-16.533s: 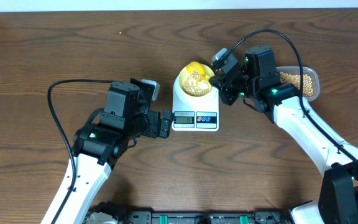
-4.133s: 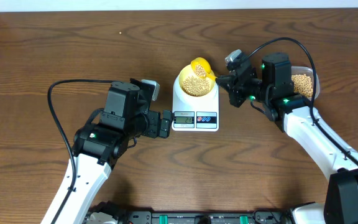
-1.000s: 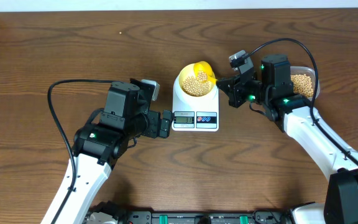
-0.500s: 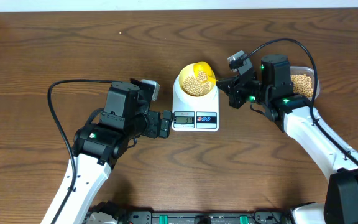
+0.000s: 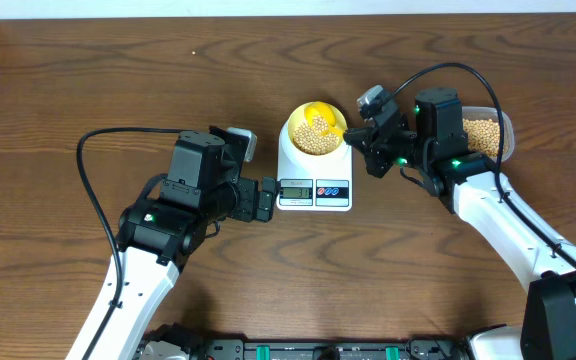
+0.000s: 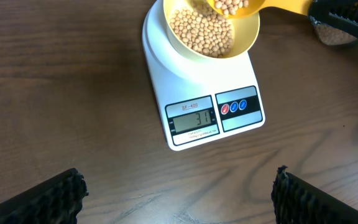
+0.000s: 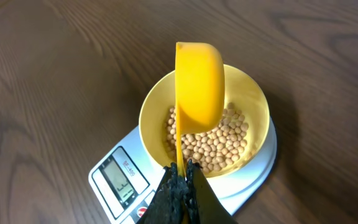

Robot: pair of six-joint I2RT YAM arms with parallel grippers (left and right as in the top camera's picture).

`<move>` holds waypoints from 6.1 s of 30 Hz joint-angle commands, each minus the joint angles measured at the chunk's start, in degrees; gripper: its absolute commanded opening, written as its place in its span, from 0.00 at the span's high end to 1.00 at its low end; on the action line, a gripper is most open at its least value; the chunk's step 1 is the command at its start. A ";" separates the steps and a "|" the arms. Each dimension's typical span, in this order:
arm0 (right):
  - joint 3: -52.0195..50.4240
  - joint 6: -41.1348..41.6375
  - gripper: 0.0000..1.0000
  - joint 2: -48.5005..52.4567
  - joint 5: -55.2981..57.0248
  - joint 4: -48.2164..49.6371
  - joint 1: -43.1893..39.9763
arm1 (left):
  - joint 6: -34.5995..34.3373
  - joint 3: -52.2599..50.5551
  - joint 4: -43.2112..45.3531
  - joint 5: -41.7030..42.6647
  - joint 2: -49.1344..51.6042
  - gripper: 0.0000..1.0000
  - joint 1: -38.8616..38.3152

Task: Scoop item into bowl and weigh 50g on scale
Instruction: 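Hold the scoop over the bowl and shake out more soybeans slowly, then move the empty yellow scoop right over the soybean tub, then dip the scoop into the soybean tub with the right gripper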

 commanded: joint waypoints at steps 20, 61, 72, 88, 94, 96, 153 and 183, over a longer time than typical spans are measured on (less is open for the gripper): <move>-0.13 -9.77 0.99 0.35 -0.33 0.35 0.26 | 0.94 -0.15 0.02 -0.39 -0.22 0.02 -0.07; -0.13 -3.39 0.99 0.35 0.70 0.33 0.24 | 0.94 -0.15 0.00 -0.39 -0.22 0.02 -0.07; -0.13 -11.23 0.99 0.35 0.76 0.31 0.24 | 0.94 -0.15 0.00 -0.39 -0.22 0.02 -0.07; -0.11 -22.75 0.99 -0.09 1.55 3.02 0.26 | 0.94 -0.15 0.02 -0.39 -0.22 0.02 -0.07; -0.04 -22.23 0.99 -1.05 1.57 4.48 0.24 | 0.94 -0.15 0.00 -0.39 -0.22 0.02 -0.07; -0.04 -19.39 0.99 -1.29 1.57 4.44 0.24 | 0.94 -0.15 0.02 -0.39 -0.22 0.02 -0.07; -0.07 18.43 0.99 -13.46 34.16 -23.37 -27.19 | 0.94 -0.15 0.02 -0.39 -0.22 0.02 -0.07; -0.07 21.40 0.99 -2.54 11.32 -20.90 -26.40 | 0.94 -0.15 0.02 -0.39 -0.22 0.02 -0.09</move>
